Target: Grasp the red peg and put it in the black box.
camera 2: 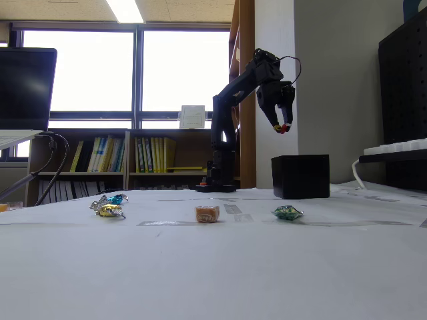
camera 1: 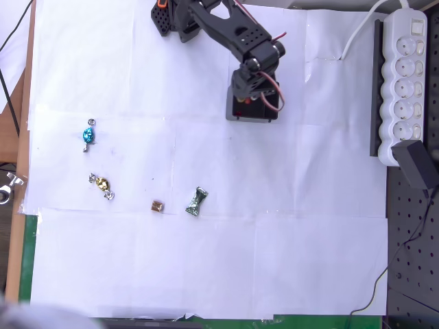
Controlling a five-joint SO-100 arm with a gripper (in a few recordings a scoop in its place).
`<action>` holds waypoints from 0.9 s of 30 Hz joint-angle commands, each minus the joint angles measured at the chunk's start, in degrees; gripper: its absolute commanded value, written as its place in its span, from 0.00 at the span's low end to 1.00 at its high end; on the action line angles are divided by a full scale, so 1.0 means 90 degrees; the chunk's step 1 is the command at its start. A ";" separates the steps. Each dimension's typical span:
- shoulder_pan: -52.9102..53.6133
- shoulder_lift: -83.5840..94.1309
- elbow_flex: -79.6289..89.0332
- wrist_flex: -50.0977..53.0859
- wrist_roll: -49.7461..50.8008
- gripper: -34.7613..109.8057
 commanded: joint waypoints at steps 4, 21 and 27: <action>-0.0449 -0.0088 0.0078 0.0020 0.0049 0.24; -0.0664 0.0029 -0.0107 -0.0186 0.0215 0.28; -0.0664 0.0049 -0.0088 0.0010 -0.0732 0.50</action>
